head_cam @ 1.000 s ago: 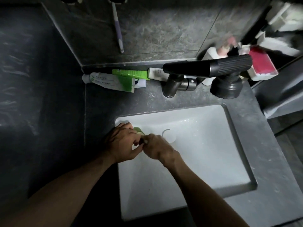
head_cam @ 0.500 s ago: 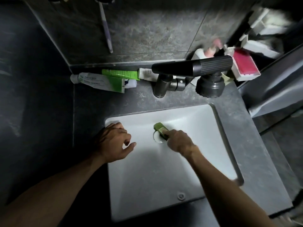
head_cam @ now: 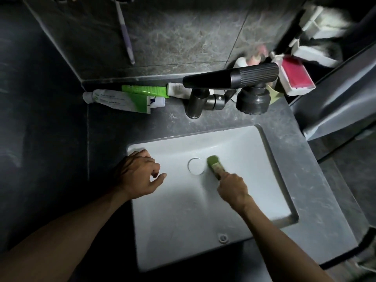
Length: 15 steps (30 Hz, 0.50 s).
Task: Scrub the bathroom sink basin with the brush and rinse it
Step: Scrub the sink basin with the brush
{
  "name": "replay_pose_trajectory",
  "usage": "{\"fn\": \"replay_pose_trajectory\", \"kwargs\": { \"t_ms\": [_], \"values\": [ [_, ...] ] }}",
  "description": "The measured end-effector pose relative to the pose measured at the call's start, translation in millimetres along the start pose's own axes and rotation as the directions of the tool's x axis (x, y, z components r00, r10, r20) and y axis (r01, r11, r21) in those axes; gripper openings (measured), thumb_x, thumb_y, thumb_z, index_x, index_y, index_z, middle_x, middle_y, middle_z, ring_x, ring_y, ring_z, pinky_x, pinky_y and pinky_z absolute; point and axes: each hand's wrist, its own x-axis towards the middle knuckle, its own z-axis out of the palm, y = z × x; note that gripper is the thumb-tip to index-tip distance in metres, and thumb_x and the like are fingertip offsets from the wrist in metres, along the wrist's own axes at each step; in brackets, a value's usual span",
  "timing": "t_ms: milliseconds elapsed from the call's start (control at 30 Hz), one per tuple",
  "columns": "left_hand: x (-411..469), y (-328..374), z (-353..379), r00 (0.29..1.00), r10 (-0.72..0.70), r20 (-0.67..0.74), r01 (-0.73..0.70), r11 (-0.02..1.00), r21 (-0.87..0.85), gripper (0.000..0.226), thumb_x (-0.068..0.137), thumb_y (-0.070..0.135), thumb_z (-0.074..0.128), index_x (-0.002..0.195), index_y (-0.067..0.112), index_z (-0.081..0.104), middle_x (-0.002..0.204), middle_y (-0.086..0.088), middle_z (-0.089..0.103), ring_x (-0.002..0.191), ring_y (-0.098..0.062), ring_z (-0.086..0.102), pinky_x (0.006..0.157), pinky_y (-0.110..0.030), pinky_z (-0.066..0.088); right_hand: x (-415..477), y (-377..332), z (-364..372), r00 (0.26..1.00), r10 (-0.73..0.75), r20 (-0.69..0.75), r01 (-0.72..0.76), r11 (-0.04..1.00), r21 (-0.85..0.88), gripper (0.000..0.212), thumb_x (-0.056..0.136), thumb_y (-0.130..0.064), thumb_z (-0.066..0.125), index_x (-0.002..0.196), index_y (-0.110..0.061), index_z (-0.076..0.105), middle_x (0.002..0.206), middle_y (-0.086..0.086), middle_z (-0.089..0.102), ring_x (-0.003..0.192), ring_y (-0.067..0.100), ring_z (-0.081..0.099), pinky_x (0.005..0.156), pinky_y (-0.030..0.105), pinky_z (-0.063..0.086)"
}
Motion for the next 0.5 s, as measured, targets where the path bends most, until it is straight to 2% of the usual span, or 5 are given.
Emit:
{"fn": "replay_pose_trajectory", "kwargs": {
  "t_ms": [100,300,367,433,500],
  "values": [
    [0,1,0,1.0,0.003,-0.002,-0.003,1.0,-0.007,0.041,0.087,0.054,0.06,0.06,0.024,0.054,0.06,0.011,0.051,0.08,-0.017,0.052,0.072,-0.031,0.036,18,28,-27,0.989,0.133,-0.069,-0.14,0.985,-0.097,0.051,0.095,-0.01,0.036,0.144,-0.02,0.044,0.113,0.013,0.065,0.104,0.03,0.065,0.085,0.035,0.052],
    [0,0,-3,0.996,0.063,0.064,-0.063,0.998,0.003,0.039,0.087,0.055,0.059,0.063,0.026,0.054,0.063,0.012,0.052,0.08,-0.015,0.05,0.077,-0.035,0.044,-28,14,-3,0.998,-0.026,0.053,0.033,0.991,-0.131,0.06,0.096,-0.01,0.035,0.153,-0.025,0.025,0.113,0.012,0.066,0.101,0.025,0.066,0.081,0.032,0.053],
    [-1,-4,1,0.99,0.1,0.104,-0.098,0.995,-0.022,0.036,0.087,0.056,0.06,0.067,0.026,0.054,0.066,0.013,0.052,0.081,-0.015,0.048,0.081,-0.037,0.045,-18,28,-15,1.0,0.008,0.019,-0.005,0.988,-0.155,0.055,0.097,-0.011,0.036,0.15,-0.024,0.032,0.112,0.01,0.066,0.101,0.025,0.066,0.081,0.032,0.053],
    [6,-5,3,0.965,0.214,0.154,-0.211,0.977,-0.033,0.034,0.089,0.056,0.059,0.072,0.026,0.054,0.072,0.011,0.051,0.084,-0.016,0.049,0.086,-0.035,0.044,-1,44,-31,0.996,0.091,-0.021,-0.093,0.983,-0.157,0.042,0.098,-0.014,0.037,0.139,-0.015,0.047,0.116,0.009,0.064,0.106,0.025,0.064,0.084,0.03,0.052],
    [27,-1,1,0.889,0.398,0.228,-0.411,0.912,0.009,0.034,0.092,0.054,0.056,0.079,0.023,0.056,0.078,0.006,0.052,0.087,-0.02,0.051,0.09,-0.037,0.044,-2,37,-30,0.998,0.057,-0.019,-0.059,0.982,-0.179,0.04,0.1,-0.013,0.034,0.137,-0.011,0.047,0.12,0.011,0.062,0.109,0.025,0.062,0.087,0.031,0.051]
  ]
}}
